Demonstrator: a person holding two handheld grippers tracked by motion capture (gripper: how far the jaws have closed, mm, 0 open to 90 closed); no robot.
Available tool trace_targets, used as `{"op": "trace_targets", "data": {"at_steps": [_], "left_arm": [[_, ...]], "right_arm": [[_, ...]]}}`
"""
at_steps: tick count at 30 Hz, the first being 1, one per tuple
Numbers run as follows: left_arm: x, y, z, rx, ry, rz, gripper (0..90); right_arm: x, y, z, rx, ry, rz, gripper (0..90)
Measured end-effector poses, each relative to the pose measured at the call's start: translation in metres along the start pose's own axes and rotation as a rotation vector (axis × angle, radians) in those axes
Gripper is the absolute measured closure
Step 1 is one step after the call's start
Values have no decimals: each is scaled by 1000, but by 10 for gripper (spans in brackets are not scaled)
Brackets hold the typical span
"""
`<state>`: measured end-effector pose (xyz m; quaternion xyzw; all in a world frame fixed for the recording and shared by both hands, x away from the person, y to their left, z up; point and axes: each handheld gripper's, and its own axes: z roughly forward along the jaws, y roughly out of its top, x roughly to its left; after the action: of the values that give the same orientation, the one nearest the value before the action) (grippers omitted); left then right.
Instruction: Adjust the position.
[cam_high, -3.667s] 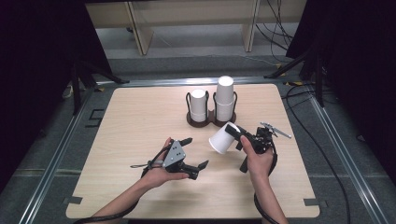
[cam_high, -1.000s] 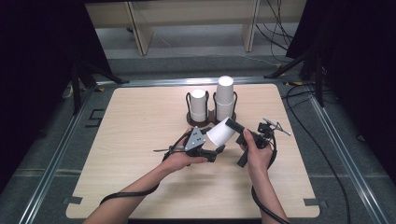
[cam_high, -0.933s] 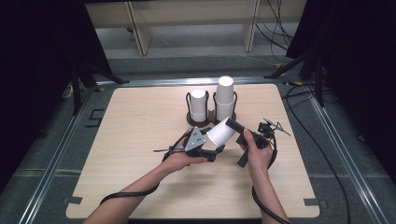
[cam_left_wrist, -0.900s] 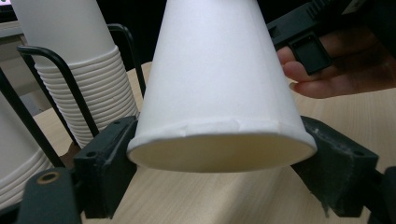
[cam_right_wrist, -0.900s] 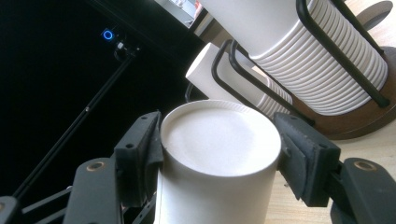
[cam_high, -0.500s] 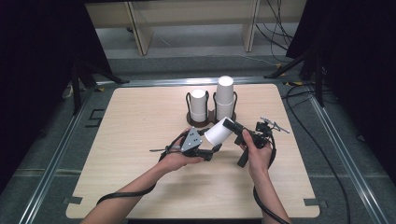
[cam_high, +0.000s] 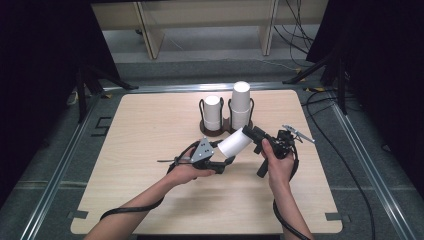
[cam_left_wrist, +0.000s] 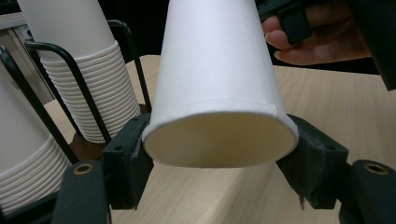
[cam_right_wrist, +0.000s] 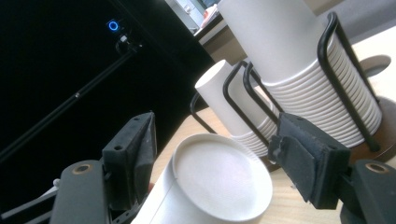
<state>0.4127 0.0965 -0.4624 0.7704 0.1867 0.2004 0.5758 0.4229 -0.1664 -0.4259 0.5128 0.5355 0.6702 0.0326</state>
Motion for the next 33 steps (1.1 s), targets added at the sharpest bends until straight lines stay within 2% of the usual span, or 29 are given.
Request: {"op": "trace_targets", "data": {"at_steps": [1, 4, 6, 8, 11, 12, 13, 17, 18, 19, 21, 22, 23, 24, 28, 31, 33], "left_arm": [[1, 0, -1, 6, -2, 2, 314], [3, 1, -6, 10, 2, 12, 314], [4, 1, -7, 9, 5, 17, 314], [6, 1, -9, 7, 7, 20, 313], [7, 2, -13, 7, 16, 25, 313], [8, 2, -14, 9, 20, 30, 314], [8, 2, -14, 9, 23, 33, 314], [8, 4, -16, 0, 26, 37, 314], [9, 5, -18, 8, 27, 43, 314], [10, 6, -19, 14, 29, 57, 313], [10, 6, -19, 11, 28, 59, 314], [12, 6, -22, 26, 30, 71, 314], [12, 6, -22, 26, 30, 71, 315], [13, 7, -23, 38, 27, 82, 316], [15, 7, -26, 47, 32, 92, 318], [17, 7, -28, 64, 25, 99, 318], [18, 6, -29, 73, 19, 110, 318]], "right_arm": [[1, 0, -1, -5, -1, -15, 305], [5, 2, -5, -12, -29, -110, 308], [5, 2, -7, -13, -28, -121, 307], [4, 3, -10, -17, -46, -177, 309], [3, 3, -13, -13, -65, -196, 314], [3, 3, -15, -8, -68, -176, 314], [1, 3, -15, -12, -58, -186, 314], [-3, 2, -20, -6, -84, -195, 314], [-2, 2, -21, 3, -88, -185, 315], [-5, 1, -23, 18, -102, -234, 316], [-5, -1, -24, 31, -109, -233, 316], [-6, -2, -25, 45, -118, -273, 318], [-6, -2, -25, 45, -118, -273, 318], [-9, -4, -26, 71, -125, -337, 315], [-12, -7, -26, 95, -114, -365, 315], [-14, -12, -27, 150, -145, -414, 308], [-14, -13, -27, 155, -141, -422, 307]]}}
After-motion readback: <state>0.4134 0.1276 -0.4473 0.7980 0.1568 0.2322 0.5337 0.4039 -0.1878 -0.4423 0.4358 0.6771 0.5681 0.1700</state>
